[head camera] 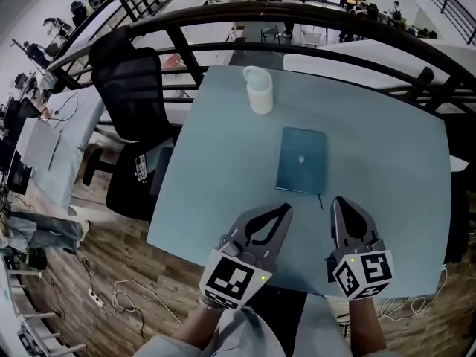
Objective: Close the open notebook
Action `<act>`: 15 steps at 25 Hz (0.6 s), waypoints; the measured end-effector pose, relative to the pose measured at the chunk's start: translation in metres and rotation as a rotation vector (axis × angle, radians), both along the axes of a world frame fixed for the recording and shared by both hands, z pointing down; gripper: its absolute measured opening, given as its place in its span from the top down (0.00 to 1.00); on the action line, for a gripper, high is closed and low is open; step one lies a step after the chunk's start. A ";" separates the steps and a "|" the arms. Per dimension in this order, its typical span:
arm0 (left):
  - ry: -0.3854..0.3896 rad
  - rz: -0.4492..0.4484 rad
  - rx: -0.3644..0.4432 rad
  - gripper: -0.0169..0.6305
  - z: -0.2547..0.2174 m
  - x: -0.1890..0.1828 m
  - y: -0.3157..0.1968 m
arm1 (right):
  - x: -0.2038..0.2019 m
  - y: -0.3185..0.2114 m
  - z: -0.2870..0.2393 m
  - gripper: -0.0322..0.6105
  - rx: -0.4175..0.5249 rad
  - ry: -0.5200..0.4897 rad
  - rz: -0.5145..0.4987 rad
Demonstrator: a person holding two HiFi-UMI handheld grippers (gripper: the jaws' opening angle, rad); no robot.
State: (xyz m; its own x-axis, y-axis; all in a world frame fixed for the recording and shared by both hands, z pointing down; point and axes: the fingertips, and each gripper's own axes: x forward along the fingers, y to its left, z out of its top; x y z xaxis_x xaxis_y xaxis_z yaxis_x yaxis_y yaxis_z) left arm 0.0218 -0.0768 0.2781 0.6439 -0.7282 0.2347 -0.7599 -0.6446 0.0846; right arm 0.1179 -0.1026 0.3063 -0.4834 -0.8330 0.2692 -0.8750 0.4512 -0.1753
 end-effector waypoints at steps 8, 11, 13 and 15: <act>0.035 -0.001 0.001 0.97 -0.020 0.006 0.003 | 0.007 0.008 -0.037 0.95 0.076 0.006 0.013; 0.027 0.010 0.021 0.97 -0.025 0.006 0.005 | 0.008 0.012 -0.045 0.95 0.100 0.012 0.015; 0.029 0.004 0.012 0.97 -0.026 0.007 0.008 | 0.011 0.016 -0.047 0.95 0.112 0.010 0.018; 0.020 0.011 0.024 0.97 -0.027 0.008 0.010 | 0.012 0.018 -0.049 0.95 0.121 0.009 0.022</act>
